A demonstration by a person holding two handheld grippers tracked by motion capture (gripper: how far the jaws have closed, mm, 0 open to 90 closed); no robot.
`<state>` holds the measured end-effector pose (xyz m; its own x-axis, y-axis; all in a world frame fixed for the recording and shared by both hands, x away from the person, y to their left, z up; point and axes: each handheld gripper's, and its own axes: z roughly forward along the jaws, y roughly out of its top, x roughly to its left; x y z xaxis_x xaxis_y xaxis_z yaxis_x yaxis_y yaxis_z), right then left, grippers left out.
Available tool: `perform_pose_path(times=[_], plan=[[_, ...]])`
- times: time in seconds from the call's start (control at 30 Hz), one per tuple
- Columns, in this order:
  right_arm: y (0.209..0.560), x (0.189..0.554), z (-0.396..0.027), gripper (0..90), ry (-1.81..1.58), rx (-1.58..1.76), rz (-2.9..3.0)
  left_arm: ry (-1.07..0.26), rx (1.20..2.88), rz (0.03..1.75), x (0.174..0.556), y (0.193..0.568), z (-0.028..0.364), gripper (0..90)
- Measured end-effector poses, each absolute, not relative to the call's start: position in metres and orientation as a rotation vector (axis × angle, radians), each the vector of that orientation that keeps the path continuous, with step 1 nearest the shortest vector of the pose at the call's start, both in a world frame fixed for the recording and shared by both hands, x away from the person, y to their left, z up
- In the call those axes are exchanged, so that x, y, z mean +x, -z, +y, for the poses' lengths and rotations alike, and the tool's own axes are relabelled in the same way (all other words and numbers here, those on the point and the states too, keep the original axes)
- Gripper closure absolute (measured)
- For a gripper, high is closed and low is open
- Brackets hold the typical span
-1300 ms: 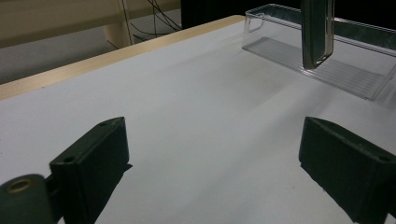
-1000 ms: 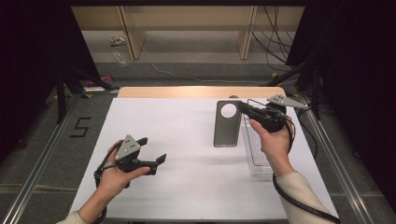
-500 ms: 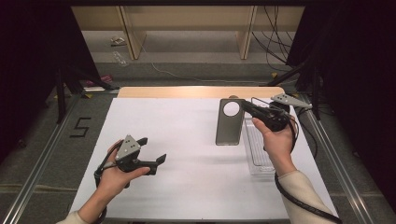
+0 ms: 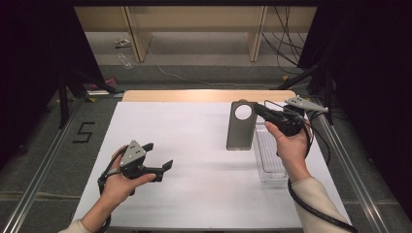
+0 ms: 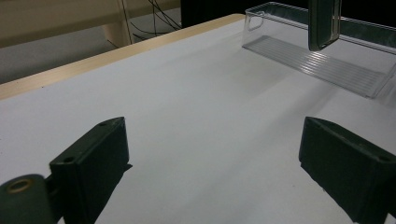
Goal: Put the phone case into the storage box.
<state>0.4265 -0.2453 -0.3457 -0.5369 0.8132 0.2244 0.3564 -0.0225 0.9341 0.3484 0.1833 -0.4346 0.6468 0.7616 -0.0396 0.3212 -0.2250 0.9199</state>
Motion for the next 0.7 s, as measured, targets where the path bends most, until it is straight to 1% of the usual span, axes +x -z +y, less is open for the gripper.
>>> perform_pose_path(times=[0.7], plan=[[0.3433,0.4269,-0.2522,85.5,-1.575,1.232,1.850,-0.520,1.810,0.868,0.3480,0.4343,0.1833,8.2]])
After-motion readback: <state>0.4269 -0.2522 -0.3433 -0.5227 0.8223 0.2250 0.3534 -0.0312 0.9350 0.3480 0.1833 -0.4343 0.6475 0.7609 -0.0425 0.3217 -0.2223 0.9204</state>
